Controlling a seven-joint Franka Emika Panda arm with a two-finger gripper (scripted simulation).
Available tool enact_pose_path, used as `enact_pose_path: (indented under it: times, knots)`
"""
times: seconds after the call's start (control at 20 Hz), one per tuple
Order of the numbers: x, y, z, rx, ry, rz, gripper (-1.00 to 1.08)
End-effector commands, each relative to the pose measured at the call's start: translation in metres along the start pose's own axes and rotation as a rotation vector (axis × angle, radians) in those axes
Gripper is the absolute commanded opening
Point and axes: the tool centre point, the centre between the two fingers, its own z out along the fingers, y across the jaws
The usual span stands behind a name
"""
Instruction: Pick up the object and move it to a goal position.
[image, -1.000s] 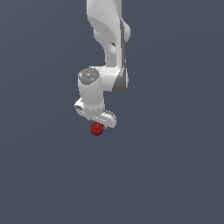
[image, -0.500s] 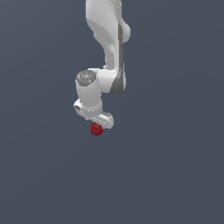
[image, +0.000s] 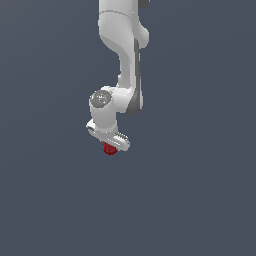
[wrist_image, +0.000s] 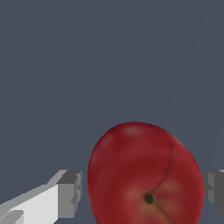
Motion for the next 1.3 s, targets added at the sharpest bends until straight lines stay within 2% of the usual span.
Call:
enact_pose_path:
  times: [0.0, 0.2, 0.25, 0.9, 1.25]
  knots:
    - [0.000, 0.000, 0.008, 0.000, 0.001, 0.001, 1.00]
    - [0.001, 0.000, 0.012, 0.001, 0.001, 0.002, 1.00]
    - [0.001, 0.000, 0.012, 0.001, 0.001, 0.002, -1.00]
    - [0.000, -0.001, 0.009, 0.001, 0.001, 0.000, -1.00]
    - [-0.003, -0.002, -0.014, 0.001, 0.001, 0.000, -1.00]
